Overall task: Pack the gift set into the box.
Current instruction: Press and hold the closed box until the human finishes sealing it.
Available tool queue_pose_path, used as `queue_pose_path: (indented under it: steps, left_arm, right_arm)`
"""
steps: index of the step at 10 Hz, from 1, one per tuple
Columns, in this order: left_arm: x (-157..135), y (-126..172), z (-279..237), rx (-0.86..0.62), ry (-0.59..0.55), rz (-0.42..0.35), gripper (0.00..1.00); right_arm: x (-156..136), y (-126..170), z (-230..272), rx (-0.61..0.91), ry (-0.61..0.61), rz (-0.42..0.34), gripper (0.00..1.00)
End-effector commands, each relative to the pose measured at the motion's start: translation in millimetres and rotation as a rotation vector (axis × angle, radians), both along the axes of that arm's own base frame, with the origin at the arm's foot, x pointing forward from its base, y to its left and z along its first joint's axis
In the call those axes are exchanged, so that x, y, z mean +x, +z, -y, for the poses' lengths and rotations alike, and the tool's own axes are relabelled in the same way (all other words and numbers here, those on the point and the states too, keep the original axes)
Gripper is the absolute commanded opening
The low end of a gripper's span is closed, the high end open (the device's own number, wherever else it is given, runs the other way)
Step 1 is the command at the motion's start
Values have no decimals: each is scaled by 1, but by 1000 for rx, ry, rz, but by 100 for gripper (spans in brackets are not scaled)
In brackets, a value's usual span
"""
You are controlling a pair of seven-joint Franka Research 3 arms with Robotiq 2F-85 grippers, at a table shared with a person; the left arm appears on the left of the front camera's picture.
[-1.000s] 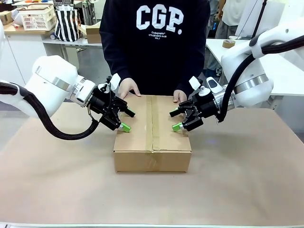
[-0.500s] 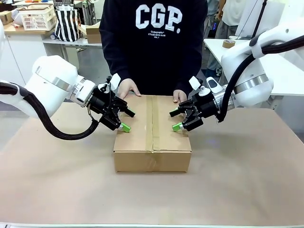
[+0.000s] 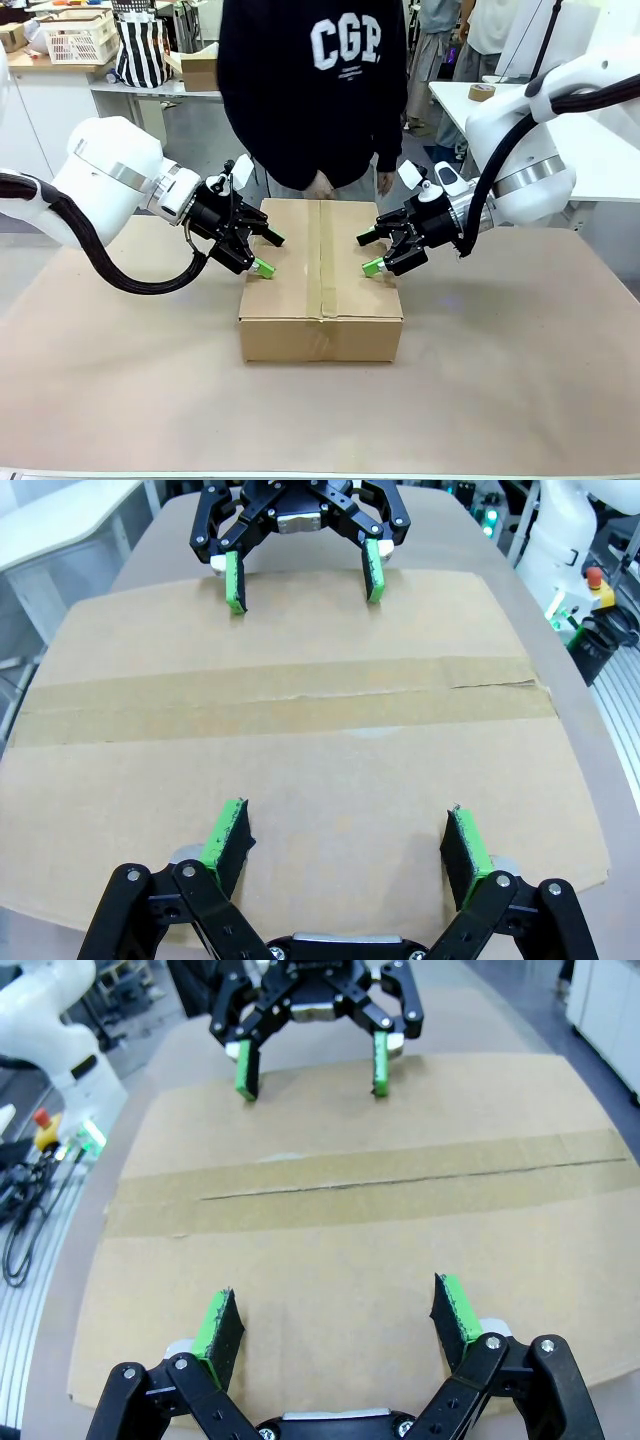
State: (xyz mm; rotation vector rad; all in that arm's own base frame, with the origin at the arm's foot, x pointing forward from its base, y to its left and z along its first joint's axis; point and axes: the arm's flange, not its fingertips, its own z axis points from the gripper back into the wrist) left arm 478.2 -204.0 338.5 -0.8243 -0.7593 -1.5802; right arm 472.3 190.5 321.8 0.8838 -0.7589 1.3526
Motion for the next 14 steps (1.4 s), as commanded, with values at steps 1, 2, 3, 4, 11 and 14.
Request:
queue_pose_path:
  steps: [1,2,3,4,11,14]
  left_arm:
    - [-1,-4,-1,-8,1,-1,100]
    - [-1,-4,-1,-8,1,-1,100]
    - [-1,-4,-1,-8,1,-1,100]
    - [-1,-4,-1,-8,1,-1,100]
    - [-1,-4,-1,-8,1,-1,100]
    - [-1,-4,-1,-8,1,-1,100]
  right_arm:
    - [-1,-3,0,-6,-2,0,100]
    - [-1,-3,0,-6,-2,0,100]
    - [-1,-3,0,-6,-2,0,100]
    - [-1,-3,0,-6,-2,0,100]
    - [-1,-3,0,-6,-2,0,100]
    - [-1,-3,0,-6,-2,0,100]
